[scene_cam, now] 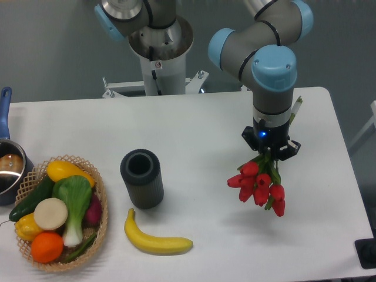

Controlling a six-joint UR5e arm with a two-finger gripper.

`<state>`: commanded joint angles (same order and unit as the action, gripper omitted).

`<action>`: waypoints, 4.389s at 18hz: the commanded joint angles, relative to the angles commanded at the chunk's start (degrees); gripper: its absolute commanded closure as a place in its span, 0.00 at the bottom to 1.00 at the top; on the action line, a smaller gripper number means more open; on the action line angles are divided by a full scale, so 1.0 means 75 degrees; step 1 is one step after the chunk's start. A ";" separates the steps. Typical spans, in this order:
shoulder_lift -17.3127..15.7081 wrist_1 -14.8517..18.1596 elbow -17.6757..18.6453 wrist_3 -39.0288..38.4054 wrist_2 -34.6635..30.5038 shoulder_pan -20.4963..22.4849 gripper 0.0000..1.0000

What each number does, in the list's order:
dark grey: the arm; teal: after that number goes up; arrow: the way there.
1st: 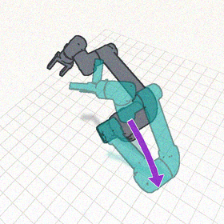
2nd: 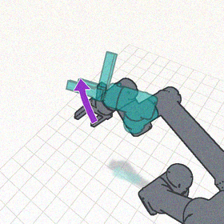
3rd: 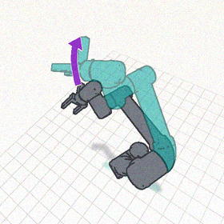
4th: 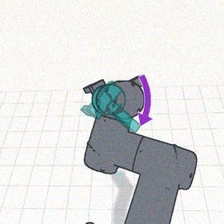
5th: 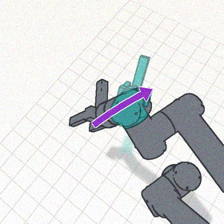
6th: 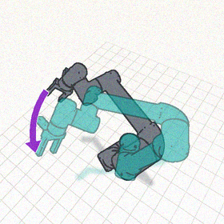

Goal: Insert the flowers into the vase
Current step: 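Carry the red tulip bunch in the gripper toward the grey vase, then swing the tulips over the grey vase and lower stems into it, then push the tulip stems down into the vase, straightening the bunch upright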

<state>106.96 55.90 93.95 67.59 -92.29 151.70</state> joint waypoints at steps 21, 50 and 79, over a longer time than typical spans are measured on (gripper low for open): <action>-0.0516 -0.0925 -0.0152 -0.1804 0.5681 0.0176 1.00; -0.1125 -0.1301 0.0890 -0.1922 1.0641 -0.0410 0.91; -0.0903 -0.1383 0.2694 0.0397 1.0500 -0.0281 0.87</action>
<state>100.19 45.53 114.16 70.57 -13.54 149.59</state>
